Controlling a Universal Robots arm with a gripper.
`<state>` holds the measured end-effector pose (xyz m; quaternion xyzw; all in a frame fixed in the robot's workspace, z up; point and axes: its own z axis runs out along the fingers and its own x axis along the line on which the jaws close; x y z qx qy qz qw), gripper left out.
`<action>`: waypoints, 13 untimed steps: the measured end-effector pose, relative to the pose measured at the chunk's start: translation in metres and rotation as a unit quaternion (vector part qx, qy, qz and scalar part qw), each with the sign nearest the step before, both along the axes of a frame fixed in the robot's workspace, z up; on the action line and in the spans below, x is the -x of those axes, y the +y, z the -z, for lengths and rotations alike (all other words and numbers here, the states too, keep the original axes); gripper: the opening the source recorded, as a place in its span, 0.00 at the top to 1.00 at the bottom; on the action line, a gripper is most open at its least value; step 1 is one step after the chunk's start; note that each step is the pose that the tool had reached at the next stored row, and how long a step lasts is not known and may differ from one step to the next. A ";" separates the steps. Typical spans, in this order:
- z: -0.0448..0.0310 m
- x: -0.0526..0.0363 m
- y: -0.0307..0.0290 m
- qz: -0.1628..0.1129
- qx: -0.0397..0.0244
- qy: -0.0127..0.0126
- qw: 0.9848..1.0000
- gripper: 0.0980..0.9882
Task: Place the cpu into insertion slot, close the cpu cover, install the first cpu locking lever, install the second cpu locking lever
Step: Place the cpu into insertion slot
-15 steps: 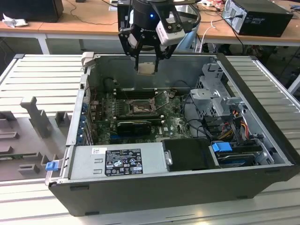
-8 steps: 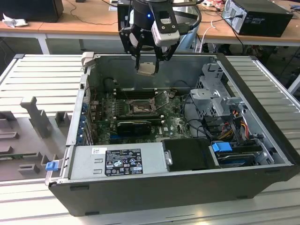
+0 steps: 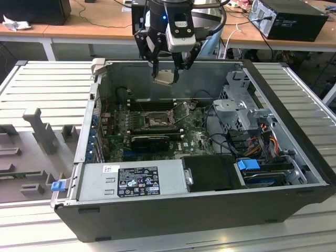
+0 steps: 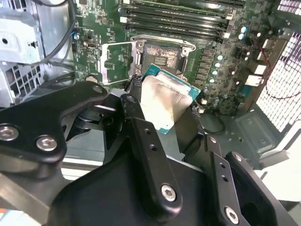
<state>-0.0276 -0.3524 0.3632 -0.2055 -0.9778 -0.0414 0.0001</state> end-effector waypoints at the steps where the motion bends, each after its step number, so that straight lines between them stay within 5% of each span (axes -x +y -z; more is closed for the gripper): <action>1: 0.0001 0.0000 0.0000 0.008 0.000 0.000 1.000 0.52; 8: 0.0009 0.0000 0.0000 0.077 0.001 0.000 0.997 0.52; 13: 0.0014 0.0000 0.0000 0.121 0.001 0.000 0.993 0.52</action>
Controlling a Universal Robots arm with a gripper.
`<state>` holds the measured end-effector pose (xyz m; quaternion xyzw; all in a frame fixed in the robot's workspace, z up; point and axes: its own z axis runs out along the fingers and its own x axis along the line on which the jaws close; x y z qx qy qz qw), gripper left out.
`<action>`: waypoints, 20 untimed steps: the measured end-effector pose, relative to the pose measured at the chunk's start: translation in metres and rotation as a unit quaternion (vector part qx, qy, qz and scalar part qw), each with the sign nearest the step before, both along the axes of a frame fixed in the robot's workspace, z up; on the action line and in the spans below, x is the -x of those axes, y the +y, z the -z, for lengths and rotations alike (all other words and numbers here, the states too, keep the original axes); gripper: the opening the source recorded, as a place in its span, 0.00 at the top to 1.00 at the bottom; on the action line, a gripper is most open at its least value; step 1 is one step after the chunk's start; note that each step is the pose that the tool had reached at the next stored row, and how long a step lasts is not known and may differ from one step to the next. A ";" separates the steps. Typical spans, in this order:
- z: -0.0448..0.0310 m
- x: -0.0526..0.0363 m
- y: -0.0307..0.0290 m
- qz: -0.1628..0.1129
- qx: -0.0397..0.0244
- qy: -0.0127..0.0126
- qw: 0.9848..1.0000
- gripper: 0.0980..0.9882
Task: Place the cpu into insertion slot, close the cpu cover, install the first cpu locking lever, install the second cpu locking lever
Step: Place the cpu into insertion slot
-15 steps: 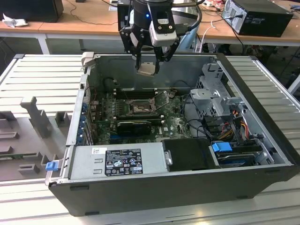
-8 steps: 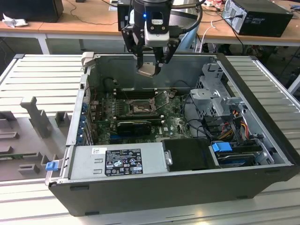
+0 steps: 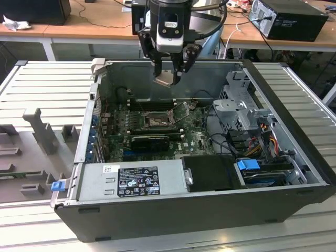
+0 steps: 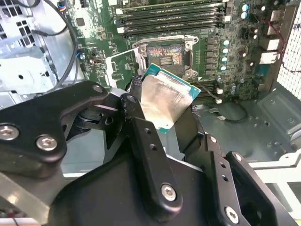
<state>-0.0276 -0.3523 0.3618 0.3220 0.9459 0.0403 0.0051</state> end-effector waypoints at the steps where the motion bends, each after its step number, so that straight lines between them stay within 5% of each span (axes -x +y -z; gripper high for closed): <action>1: 0.0001 0.0000 0.0000 0.014 0.000 0.000 1.000 0.52; 8: 0.0004 0.0000 0.0000 0.074 0.000 0.000 0.997 0.52; 11: 0.0006 0.0000 0.0000 0.124 0.000 0.000 0.992 0.52; 16: 0.0007 0.0000 0.0000 0.162 0.000 0.000 0.987 0.52; 19: 0.0009 0.0000 0.0000 0.189 0.000 0.000 0.982 0.52; 20: 0.0009 0.0000 0.0000 0.203 0.000 0.000 0.979 0.52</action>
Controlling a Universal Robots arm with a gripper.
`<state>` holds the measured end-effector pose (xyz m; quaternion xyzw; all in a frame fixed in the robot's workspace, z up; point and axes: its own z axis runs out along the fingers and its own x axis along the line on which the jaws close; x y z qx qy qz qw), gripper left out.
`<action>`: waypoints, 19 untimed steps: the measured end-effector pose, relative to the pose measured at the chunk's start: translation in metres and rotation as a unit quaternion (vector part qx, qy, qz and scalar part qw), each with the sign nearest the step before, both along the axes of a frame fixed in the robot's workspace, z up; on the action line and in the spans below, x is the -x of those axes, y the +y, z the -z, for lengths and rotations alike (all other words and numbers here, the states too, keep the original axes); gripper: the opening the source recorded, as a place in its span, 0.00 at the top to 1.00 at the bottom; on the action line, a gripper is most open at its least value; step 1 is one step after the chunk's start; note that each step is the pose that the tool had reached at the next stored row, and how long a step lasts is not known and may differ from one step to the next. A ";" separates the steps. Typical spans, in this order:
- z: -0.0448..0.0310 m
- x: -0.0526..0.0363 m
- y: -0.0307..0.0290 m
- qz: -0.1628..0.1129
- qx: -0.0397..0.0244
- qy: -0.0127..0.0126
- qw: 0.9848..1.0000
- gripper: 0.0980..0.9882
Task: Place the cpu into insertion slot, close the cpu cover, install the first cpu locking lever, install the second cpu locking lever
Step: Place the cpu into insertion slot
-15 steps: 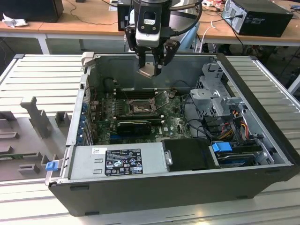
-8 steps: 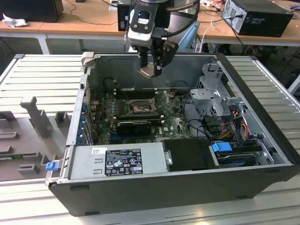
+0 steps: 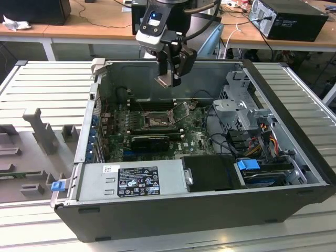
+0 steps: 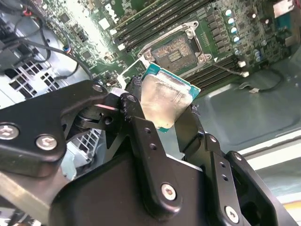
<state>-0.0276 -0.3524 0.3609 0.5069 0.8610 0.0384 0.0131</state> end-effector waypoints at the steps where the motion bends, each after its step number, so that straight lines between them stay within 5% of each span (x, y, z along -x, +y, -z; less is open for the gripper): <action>1: 0.0000 0.0000 0.0000 0.013 0.000 0.000 1.000 0.52; 5: 0.0001 0.0000 0.0000 0.038 0.000 0.000 0.999 0.52; 14: 0.0004 0.0000 0.0000 0.110 0.000 0.000 0.994 0.52; 16: 0.0005 0.0000 0.0000 0.132 0.000 0.000 0.991 0.52; 19: 0.0007 0.0000 0.0000 0.171 0.000 0.000 0.985 0.52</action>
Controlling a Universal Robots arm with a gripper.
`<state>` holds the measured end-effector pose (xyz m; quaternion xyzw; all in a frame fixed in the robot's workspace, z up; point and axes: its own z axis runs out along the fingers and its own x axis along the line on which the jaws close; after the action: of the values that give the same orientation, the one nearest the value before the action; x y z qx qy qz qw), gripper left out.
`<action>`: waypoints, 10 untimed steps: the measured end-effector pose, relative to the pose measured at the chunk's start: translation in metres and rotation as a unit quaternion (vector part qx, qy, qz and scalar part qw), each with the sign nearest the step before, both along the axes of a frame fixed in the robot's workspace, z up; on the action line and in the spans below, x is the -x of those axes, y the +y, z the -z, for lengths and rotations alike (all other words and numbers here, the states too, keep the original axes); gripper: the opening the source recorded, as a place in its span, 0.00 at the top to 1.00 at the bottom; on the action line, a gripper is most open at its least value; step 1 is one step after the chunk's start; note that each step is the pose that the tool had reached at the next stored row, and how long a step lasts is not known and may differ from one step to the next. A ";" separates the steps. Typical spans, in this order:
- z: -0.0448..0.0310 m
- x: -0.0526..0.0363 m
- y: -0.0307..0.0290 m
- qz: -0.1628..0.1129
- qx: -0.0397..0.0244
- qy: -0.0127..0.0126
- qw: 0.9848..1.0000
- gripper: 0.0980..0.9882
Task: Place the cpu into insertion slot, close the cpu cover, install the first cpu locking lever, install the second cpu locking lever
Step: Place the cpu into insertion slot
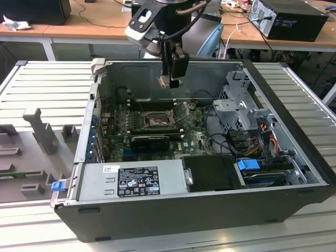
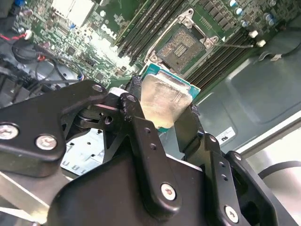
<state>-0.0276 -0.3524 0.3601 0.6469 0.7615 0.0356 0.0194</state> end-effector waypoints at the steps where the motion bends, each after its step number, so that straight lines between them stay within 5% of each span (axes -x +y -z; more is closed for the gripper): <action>1: 0.0000 0.0000 0.0000 0.008 0.000 0.000 1.000 0.52; 10: 0.0045 0.0000 0.0000 0.061 0.000 0.000 0.998 0.52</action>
<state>-0.0276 -0.3523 0.3556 0.6924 0.7204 0.0343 0.0216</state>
